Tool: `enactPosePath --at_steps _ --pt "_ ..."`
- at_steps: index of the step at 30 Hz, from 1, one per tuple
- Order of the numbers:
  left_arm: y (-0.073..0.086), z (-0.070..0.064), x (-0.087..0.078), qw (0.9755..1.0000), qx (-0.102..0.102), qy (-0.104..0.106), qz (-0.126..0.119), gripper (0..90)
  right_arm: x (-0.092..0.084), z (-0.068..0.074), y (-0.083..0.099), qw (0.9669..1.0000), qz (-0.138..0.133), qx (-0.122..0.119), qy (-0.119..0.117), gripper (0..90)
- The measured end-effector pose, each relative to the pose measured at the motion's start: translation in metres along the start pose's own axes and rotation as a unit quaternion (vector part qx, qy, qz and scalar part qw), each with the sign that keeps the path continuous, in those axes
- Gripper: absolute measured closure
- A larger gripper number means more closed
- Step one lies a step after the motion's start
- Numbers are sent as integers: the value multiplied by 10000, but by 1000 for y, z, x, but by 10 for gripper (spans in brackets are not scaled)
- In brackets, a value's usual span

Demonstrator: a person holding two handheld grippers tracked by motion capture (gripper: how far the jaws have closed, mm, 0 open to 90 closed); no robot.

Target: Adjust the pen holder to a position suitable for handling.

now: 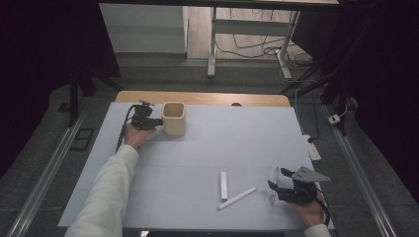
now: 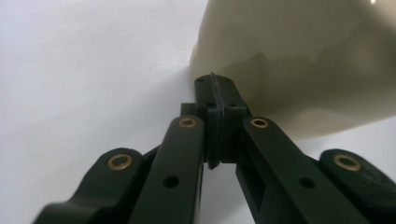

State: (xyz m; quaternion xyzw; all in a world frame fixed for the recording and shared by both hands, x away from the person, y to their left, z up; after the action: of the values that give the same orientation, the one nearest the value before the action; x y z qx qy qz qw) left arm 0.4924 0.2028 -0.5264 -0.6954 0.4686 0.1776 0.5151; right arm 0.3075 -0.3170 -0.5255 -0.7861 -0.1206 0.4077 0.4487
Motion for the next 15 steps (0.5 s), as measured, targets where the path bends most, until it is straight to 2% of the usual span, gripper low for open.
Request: enactPosePath --at_steps 2,8,15 --pt "0 -5 2 10000 67 -7 25 893 0 0 0 10000 6 -4 -5 285" --pt "-1 -15 10 9999 53 125 16 893 -1 0 0 10000 21 -12 7 285" --pt "-4 -25 16 9998 101 142 45 893 -1 0 0 10000 10 -14 -1 285"
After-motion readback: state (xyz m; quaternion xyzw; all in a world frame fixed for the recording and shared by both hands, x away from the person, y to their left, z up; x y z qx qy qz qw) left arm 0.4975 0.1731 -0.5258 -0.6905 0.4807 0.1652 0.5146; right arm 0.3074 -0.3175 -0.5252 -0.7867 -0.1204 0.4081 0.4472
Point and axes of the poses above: each handheld gripper's, and its own axes: x roughly forward along the jaws, y roughly out of its underside, z roughly to its left, the point moved 2 cm from there along x, roughly forward along the jaws, and after that the axes turned 14 degrees about -x, right-handed, at the moved point
